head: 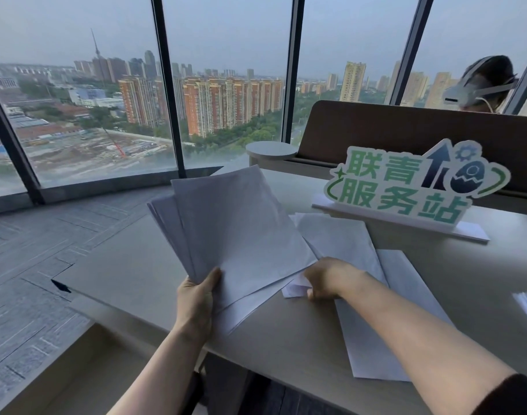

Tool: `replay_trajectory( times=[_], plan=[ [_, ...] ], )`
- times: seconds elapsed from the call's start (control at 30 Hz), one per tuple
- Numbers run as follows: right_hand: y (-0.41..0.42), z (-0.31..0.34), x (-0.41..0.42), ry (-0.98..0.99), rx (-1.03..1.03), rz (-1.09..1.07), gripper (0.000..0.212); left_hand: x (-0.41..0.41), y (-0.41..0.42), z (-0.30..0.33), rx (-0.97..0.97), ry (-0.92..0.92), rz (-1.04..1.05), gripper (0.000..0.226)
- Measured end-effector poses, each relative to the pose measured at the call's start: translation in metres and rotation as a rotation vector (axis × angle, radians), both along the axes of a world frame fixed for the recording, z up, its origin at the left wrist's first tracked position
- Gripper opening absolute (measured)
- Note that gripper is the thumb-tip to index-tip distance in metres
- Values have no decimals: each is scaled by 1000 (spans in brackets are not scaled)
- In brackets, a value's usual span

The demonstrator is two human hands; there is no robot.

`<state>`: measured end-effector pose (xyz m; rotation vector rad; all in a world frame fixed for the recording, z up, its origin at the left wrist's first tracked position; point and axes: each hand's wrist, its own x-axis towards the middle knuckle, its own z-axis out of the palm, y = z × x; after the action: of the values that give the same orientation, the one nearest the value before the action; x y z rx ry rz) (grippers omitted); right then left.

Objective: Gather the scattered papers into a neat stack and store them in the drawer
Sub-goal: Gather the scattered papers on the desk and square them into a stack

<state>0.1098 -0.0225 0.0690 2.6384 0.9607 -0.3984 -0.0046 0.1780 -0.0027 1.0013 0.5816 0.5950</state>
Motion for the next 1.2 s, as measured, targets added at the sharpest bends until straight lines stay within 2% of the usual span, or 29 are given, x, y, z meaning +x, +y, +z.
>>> replay_trajectory(
  times=[0.2, 0.3, 0.37, 0.43, 0.63, 0.87, 1.03, 1.2],
  plan=[
    [0, 0, -2, 27, 77, -21, 25, -2, -1, 0, -11, -17, 8, 8],
    [0, -11, -7, -21, 142, -32, 41, -2, -1, 1, 4, -18, 5, 8],
    [5, -21, -8, -92, 196, -58, 62, -2, -2, 1, 13, -23, 3, 9],
    [9, -26, -10, -125, 240, -79, 67, -3, -3, 2, 19, -24, 9, 10],
    [10, -27, -8, -159, 158, -59, 36, -3, -3, 2, 11, -35, 3, 10],
    [5, -15, -14, -164, 210, -24, 41, -4, -1, 1, -26, -41, -3, 8],
    [2, -13, -11, -164, 191, 5, 54, -3, -1, 1, -22, -43, -5, 8],
    [3, -13, -8, -166, 140, 62, 53, -3, -2, 2, -29, -42, 3, 10]
  ],
)
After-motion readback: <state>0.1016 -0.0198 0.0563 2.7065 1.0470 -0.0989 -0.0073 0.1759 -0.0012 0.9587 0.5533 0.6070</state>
